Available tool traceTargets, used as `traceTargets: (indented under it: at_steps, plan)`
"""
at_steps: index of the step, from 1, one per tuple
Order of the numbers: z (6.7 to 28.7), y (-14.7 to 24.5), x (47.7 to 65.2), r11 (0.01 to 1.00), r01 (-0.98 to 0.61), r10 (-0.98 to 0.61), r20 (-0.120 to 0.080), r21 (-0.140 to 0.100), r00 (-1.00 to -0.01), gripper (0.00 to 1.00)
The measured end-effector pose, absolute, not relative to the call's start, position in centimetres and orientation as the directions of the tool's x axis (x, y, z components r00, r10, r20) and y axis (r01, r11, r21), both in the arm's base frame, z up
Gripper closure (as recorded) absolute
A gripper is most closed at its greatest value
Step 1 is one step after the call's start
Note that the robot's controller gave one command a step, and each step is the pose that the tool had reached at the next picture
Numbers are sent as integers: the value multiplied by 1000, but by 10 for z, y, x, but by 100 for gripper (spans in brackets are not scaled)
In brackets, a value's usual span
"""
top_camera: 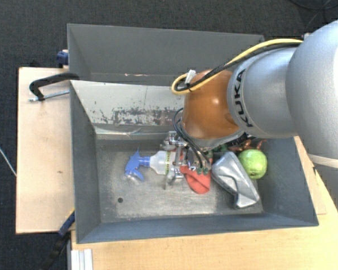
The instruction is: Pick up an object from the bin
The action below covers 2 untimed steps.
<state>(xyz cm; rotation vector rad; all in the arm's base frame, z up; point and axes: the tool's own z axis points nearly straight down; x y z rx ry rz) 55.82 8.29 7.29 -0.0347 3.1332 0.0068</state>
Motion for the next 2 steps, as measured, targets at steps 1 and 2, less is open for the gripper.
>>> traceTargets:
  at_steps: [1,2]
  plan:
    - [76,90,559,999,-33,-33,-10,3,-999,100]
    - [76,90,559,999,-33,-33,-10,3,-999,100]
